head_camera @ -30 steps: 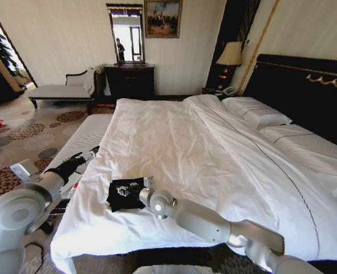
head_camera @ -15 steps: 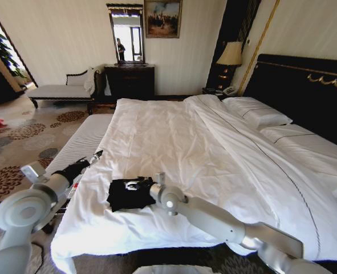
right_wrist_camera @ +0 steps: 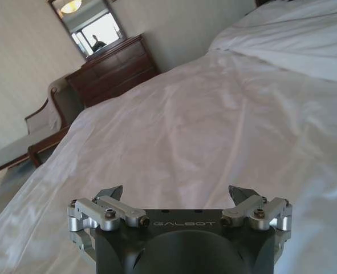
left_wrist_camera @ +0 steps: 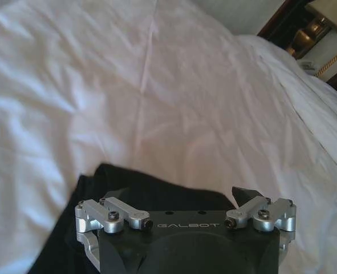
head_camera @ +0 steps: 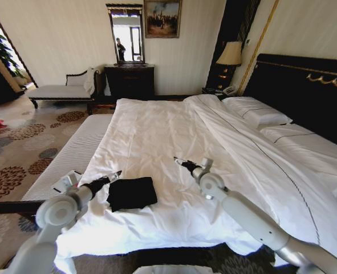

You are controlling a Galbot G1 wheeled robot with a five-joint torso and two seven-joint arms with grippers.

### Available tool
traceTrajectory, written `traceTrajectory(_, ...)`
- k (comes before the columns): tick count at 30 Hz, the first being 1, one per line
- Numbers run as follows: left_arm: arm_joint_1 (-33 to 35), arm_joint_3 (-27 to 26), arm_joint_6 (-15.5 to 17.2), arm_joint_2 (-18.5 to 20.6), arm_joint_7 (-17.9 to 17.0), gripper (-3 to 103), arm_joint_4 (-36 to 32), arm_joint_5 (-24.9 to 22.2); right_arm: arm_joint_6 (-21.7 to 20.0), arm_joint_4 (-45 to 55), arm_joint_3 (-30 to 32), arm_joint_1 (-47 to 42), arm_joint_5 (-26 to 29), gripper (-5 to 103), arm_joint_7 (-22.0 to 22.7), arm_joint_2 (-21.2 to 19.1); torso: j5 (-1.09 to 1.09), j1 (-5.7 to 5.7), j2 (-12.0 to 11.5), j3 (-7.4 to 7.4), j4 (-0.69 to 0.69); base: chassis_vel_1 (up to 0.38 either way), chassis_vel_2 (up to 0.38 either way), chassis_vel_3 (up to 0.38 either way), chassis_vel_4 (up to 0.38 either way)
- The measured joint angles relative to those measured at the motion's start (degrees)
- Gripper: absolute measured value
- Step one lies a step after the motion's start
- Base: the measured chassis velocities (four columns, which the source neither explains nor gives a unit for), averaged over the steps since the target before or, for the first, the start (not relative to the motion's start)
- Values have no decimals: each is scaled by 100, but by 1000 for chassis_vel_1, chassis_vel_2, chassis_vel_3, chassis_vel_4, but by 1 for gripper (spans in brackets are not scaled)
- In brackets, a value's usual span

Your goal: Fold the clothes on the bed.

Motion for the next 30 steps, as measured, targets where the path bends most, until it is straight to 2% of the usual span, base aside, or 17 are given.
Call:
traceTrajectory(3,-149,250,0,-317,75,100,490,34,-12,169,429,-253,88,100,76,-81,-1,0,0,0,-2,0,0,0,0)
traceTrajectory(4,-149,250,0,-317,75,100,490,34,-12,169,429,-253,88,100,76,-81,-1,0,0,0,-2,0,0,0,0)
traceTrajectory(6,-135,251,-21,-447,147,100,713,237,-18,251,515,-352,102,100,108,-113,0,0,0,0,2,0,0,0,0)
traceTrajectory(7,-121,225,-154,-502,313,100,900,490,-23,347,601,-481,102,100,130,-150,-1,0,0,0,4,0,0,0,0)
traceTrajectory(9,-126,138,-284,-535,495,100,1024,649,-27,476,710,-645,97,100,172,-176,-2,0,0,0,3,0,0,0,0)
traceTrajectory(14,-127,-152,-381,-504,546,100,968,555,-37,709,936,-915,91,100,231,-240,-3,0,0,0,2,0,0,0,0)
traceTrajectory(18,128,-544,-436,-254,540,100,510,385,-45,904,1265,-1193,69,100,245,-292,-3,1,0,0,2,0,0,0,0)
traceTrajectory(23,473,-1005,-610,-90,547,100,-186,501,-9,1258,1819,-1570,-39,100,168,-298,-2,0,0,0,3,0,0,0,0)
traceTrajectory(25,725,-1383,-933,-22,675,100,-835,924,97,1638,2196,-1912,-290,100,-30,-398,-2,0,0,-1,1,0,0,0,0)
traceTrajectory(26,725,-1383,-933,-22,675,100,-835,924,97,1638,2196,-1912,-290,100,-30,-398,-2,0,0,-1,1,0,0,0,0)
traceTrajectory(28,1059,-1760,-1432,-2,930,100,-1337,1849,218,2071,2637,-2427,-962,100,-358,-468,-1,0,1,-1,1,0,0,0,0)
traceTrajectory(29,1143,-1814,-1550,-9,984,100,-1409,2060,244,2154,2721,-2545,-1127,100,-402,-467,-1,0,1,-1,1,0,0,0,0)
traceTrajectory(30,1143,-1814,-1550,-9,984,100,-1409,2060,244,2154,2721,-2545,-1127,100,-402,-467,-1,0,1,-1,1,0,0,0,0)
